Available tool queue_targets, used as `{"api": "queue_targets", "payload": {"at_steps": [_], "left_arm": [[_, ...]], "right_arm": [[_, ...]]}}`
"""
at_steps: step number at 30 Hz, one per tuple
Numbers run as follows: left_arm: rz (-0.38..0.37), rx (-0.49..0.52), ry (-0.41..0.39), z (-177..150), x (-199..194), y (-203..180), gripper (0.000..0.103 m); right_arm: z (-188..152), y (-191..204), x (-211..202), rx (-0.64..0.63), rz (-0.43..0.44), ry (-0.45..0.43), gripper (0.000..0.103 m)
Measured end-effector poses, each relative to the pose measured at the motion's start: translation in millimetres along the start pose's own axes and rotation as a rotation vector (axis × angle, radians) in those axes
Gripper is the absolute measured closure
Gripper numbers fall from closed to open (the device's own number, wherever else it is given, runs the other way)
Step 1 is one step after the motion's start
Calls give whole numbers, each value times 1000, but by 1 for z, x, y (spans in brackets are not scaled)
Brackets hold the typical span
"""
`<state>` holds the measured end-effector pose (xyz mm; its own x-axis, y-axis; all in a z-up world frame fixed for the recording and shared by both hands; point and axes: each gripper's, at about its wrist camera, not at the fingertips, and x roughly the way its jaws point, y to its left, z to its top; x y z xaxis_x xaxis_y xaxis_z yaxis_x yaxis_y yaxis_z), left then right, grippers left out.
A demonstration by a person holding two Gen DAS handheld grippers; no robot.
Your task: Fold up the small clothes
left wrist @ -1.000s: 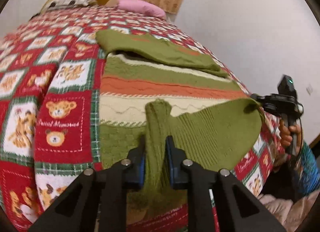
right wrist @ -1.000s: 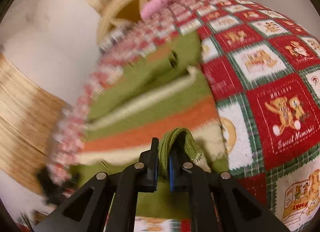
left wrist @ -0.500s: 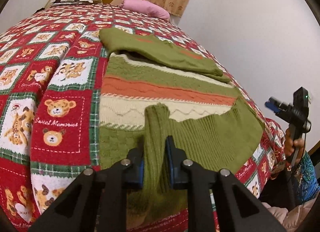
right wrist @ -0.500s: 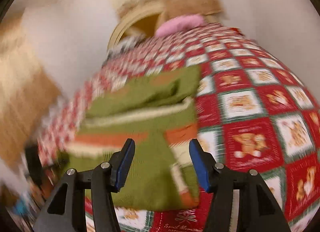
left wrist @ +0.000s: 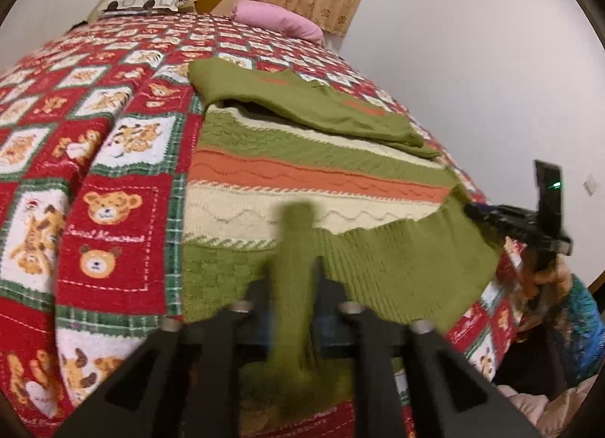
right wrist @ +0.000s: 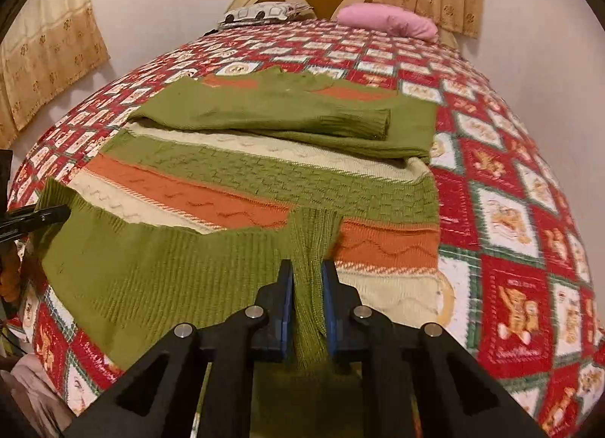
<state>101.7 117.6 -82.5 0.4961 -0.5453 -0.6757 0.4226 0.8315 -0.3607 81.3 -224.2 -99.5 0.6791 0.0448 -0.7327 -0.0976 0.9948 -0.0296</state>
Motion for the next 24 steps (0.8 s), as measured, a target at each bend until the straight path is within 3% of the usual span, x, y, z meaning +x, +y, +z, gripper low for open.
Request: {"api": "queue_targets", "payload": {"at_steps": [8,13,24], "left_arm": [[12,-13,-65,17,-23,-5,96],[34,-45,-108,46,-23,2,96],[49,-37,-124,72,-10,3,97]], "right_arm": [[13,-2,-62,99,29,-165,90],[33,3,-78,103,-16,-250,90],[52,-1,-67,120,-82,-260,90]]}}
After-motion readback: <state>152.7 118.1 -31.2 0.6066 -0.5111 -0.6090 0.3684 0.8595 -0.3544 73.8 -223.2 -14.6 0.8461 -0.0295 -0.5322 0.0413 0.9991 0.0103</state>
